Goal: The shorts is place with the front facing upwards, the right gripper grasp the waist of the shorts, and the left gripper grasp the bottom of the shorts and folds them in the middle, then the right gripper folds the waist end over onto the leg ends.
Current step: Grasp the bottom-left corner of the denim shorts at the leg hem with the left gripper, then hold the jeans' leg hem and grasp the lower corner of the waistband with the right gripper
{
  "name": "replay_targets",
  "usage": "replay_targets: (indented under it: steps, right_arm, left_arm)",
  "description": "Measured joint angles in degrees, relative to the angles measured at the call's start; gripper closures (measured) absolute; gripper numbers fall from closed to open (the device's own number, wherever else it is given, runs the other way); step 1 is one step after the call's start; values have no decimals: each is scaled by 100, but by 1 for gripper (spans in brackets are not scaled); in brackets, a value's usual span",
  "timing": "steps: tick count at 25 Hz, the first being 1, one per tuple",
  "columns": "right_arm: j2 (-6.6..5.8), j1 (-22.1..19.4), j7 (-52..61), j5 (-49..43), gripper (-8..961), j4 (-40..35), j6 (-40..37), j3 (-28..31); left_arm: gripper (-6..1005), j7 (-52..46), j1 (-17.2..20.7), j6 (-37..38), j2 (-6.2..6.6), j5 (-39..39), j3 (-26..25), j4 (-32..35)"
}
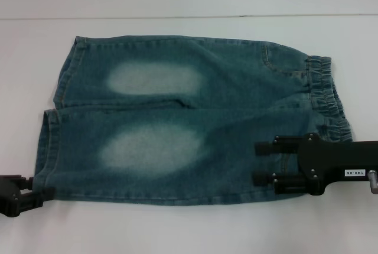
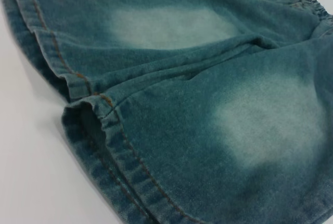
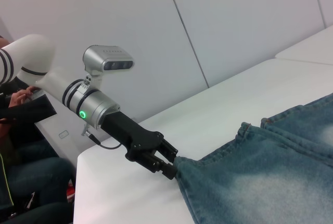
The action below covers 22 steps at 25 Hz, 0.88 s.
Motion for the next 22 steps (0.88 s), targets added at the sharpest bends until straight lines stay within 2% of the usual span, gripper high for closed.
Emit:
replay_targets:
  steps: [4,12,16,20,22]
  right_arm:
    - [0,-11,0,0,205,5,0,25]
    - [-4,-15,3,0,205,11,0,175]
    - [-28,30,366,-1,205,-30,114,605]
    - [-171,139,1196,-7,206,-230,351,864]
    - [-294,194,1707,-97,206,-427,406,750]
  left_arm:
    - [646,3,-4,-27,-22,-20,-1,19]
    - [793,-8,-37,31,1,-34,-2,26]
    - [875,-50,-122,137,10,-39,-45,2]
    - [981,-175,-299,178,15,-101,-61,-28]
    - [981,-270,-412,149,11,-131,-65,-63]
